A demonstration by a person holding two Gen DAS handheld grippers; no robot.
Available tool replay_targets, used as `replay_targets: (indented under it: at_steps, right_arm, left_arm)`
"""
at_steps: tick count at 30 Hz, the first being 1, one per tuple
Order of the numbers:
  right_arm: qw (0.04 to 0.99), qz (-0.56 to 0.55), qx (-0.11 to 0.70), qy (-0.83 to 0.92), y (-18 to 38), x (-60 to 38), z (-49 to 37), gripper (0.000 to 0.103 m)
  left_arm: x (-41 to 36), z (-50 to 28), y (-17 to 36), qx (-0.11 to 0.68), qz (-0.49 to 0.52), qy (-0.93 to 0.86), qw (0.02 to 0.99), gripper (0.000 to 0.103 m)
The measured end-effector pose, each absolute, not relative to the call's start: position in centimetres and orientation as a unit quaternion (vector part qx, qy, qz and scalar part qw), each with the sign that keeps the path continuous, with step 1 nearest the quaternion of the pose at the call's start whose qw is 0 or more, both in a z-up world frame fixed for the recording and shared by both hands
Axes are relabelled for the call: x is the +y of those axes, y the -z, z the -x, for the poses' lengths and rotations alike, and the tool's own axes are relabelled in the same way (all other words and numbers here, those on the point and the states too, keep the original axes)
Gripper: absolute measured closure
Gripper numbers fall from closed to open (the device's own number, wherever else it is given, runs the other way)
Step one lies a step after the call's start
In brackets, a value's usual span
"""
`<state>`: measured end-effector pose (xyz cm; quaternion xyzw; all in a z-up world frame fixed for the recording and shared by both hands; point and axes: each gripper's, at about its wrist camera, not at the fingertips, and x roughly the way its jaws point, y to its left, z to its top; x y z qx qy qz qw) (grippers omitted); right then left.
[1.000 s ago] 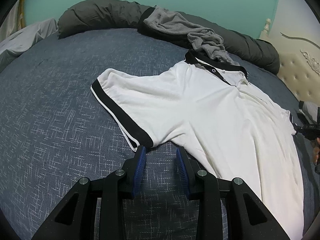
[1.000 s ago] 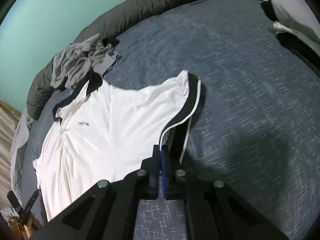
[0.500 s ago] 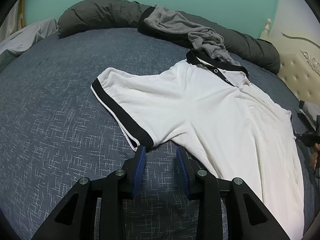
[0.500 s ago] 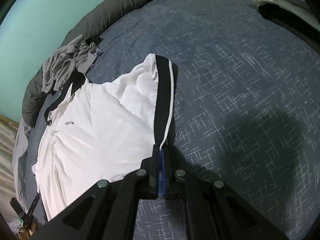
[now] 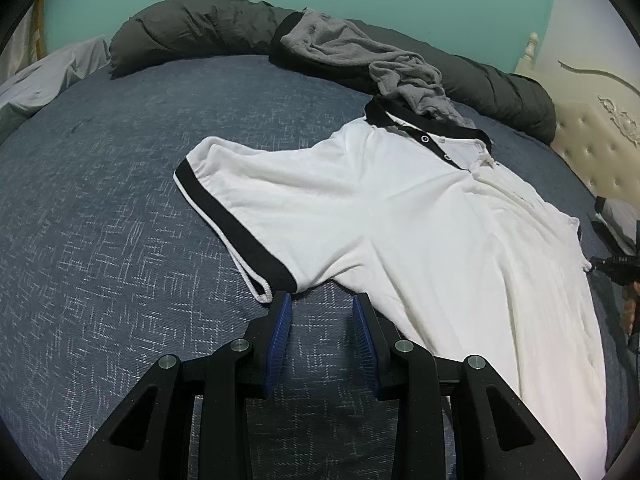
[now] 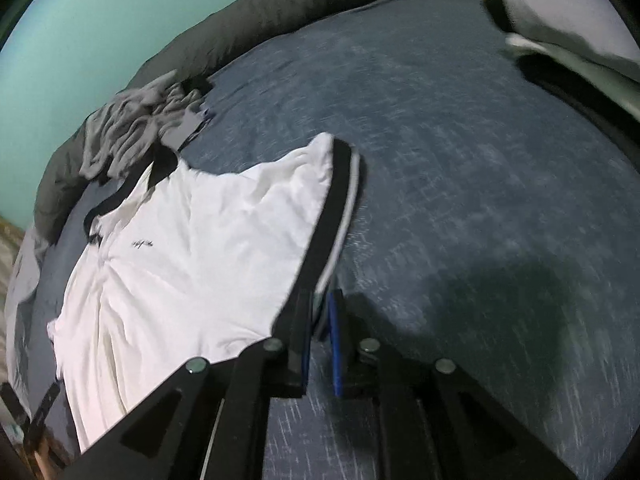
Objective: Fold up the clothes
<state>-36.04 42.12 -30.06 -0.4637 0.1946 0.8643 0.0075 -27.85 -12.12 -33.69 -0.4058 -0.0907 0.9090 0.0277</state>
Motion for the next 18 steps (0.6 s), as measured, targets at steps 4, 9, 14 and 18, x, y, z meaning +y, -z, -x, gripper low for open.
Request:
replay_targets:
  at_steps: [4,9,14,18]
  right_arm:
    - [-0.015,0.466,0.19,-0.864,28.2,41.1,33.7,0.092]
    - [-0.08,0.49,0.158,-0.853,26.2,38.2,29.1,0.074]
    - [-0.129,0.515,0.146,-0.835,25.6,34.8,25.0,0.072]
    - [-0.161,0.524,0.134,-0.825,25.0,32.2,21.5,0.065]
  left_arm:
    - [-11.2,27.1,32.8,-0.086,0.418,-0.903,0.044,0.068]
    - [-9.5,25.0,31.4,-0.094,0.447,-0.887,0.073,0.066]
    - [-7.8,21.8,30.5,-0.113,0.478,-0.865,0.108,0.048]
    - [-6.5,19.0,30.2,-0.12,0.493,-0.854,0.117,0.048]
